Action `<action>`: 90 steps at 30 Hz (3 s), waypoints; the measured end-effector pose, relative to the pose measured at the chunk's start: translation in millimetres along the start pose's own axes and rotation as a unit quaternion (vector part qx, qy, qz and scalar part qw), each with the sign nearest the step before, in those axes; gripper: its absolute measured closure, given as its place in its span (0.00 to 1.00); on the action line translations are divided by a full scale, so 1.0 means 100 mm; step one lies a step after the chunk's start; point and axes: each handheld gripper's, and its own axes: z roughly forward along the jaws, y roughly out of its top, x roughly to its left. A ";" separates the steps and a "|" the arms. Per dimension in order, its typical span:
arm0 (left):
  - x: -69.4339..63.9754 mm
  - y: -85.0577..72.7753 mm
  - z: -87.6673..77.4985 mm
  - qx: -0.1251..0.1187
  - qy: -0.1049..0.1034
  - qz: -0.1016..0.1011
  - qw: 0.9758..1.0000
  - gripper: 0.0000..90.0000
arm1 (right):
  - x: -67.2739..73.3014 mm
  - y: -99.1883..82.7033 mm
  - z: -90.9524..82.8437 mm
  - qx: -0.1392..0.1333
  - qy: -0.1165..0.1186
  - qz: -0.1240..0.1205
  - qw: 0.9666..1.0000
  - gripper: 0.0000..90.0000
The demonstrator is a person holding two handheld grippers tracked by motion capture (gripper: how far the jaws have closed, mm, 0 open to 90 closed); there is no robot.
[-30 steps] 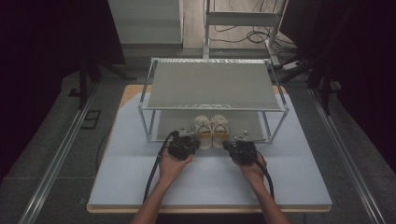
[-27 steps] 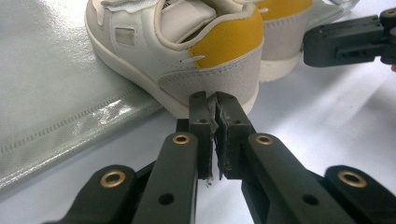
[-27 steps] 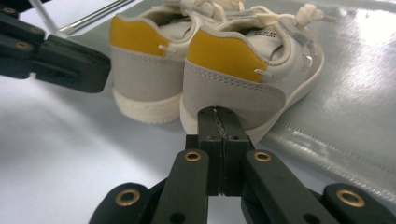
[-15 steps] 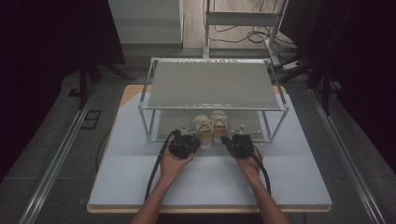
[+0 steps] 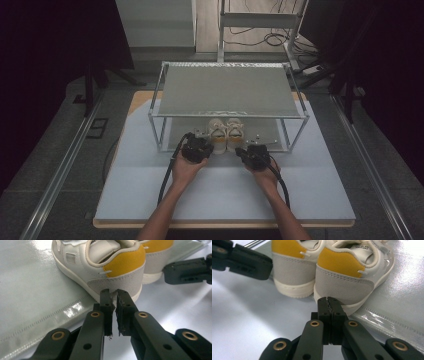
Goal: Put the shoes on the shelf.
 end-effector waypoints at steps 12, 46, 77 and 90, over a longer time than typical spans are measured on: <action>0.13 0.12 0.19 0.004 0.005 0.007 1.000 0.92 | -0.01 0.02 0.00 0.003 0.001 -0.001 1.000 0.99; 0.11 0.21 0.29 0.017 0.017 -0.029 0.999 0.92 | -0.15 0.09 0.25 0.019 -0.031 0.006 0.999 0.98; 0.15 -0.83 -0.63 -0.021 -0.003 -0.019 1.000 0.45 | -0.20 -0.43 -0.73 -0.005 0.007 0.000 1.000 0.50; 0.35 -1.30 -0.83 -0.016 0.021 -0.044 0.999 0.42 | -0.48 -0.81 -1.03 -0.005 -0.019 0.013 1.000 0.47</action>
